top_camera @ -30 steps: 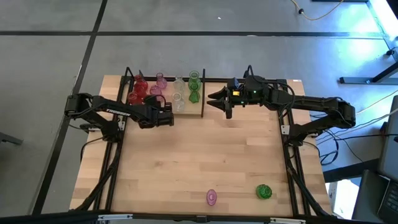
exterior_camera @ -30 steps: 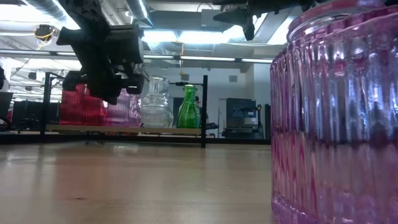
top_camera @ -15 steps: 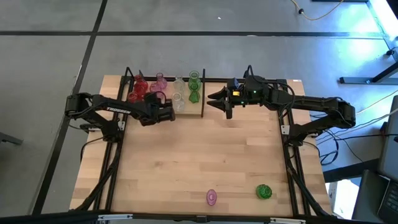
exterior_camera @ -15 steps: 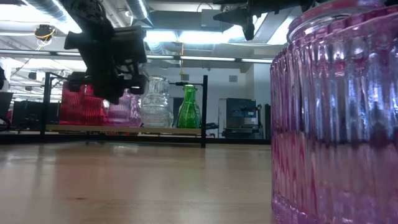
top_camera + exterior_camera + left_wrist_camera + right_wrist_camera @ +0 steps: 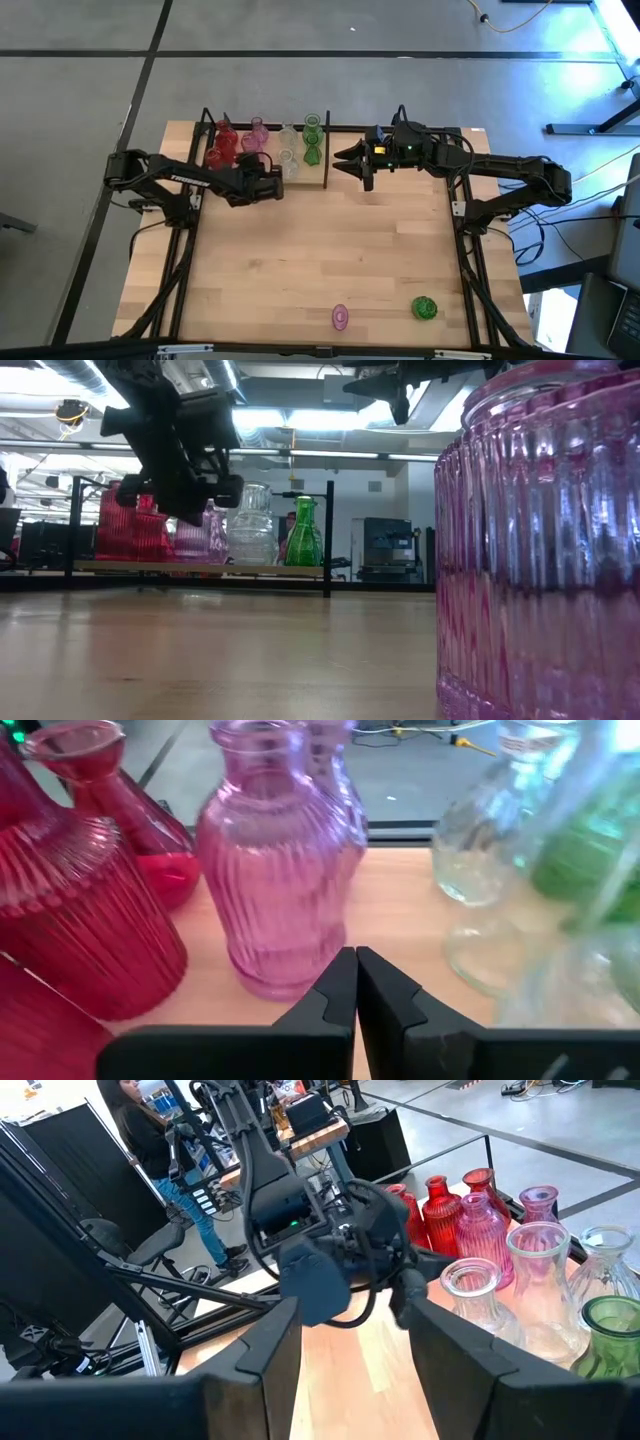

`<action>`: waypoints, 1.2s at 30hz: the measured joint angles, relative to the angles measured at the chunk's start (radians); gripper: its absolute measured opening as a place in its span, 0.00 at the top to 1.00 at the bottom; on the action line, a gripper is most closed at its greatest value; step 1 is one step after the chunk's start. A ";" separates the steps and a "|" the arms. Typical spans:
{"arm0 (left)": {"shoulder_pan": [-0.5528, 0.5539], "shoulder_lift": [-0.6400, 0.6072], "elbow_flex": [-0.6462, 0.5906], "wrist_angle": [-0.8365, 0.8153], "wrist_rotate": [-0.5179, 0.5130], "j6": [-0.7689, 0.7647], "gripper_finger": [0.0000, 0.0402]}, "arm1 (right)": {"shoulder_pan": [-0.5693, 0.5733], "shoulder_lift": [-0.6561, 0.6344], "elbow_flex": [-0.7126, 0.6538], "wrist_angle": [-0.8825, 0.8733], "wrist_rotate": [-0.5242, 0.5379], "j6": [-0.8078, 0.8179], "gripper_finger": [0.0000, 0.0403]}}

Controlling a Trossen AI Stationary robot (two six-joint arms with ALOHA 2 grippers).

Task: Sort vases onto shelf
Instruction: Put the purple vase on the shelf aligned with the other purple vases

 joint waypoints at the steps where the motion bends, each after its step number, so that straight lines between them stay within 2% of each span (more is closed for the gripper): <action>1: -0.012 0.000 0.000 -0.003 0.000 -0.005 1.00 | 0.000 0.000 0.000 0.000 0.000 0.000 0.58; 4: -0.044 0.000 0.021 -0.083 -0.012 -0.047 1.00 | 0.000 0.000 0.000 0.000 0.000 0.000 0.58; 11: -0.131 0.000 0.139 -0.429 -0.031 -0.261 1.00 | 0.000 0.000 0.000 0.000 -0.012 0.000 0.58; 14: -0.214 0.000 0.186 -0.447 -0.005 -0.254 1.00 | 0.000 0.000 0.000 0.000 -0.038 0.000 0.58; 16: -0.279 0.000 0.221 -0.429 0.047 -0.212 1.00 | 0.000 0.000 0.000 -0.003 -0.046 0.000 0.58; 22: -0.486 -0.026 0.323 -0.363 0.210 0.038 1.00 | 0.000 0.000 0.000 -0.065 -0.140 -0.010 0.58; 27: -0.597 -0.138 0.327 -0.229 0.305 0.217 1.00 | 0.000 0.000 -0.001 -0.194 -0.255 -0.047 0.58; 29: -0.616 -0.189 0.306 -0.087 0.433 0.354 1.00 | 0.000 0.000 -0.001 -0.230 -0.278 -0.051 0.58; 32: -0.613 -0.219 0.264 0.187 0.712 0.501 1.00 | 0.000 0.000 -0.001 -0.255 -0.288 -0.056 0.58; 34: -0.611 -0.209 0.246 0.298 0.819 0.533 1.00 | 0.000 0.000 -0.001 -0.259 -0.288 -0.061 0.58; 36: -0.611 -0.183 0.245 0.353 0.882 0.562 1.00 | 0.000 0.000 -0.001 -0.261 -0.287 -0.068 0.58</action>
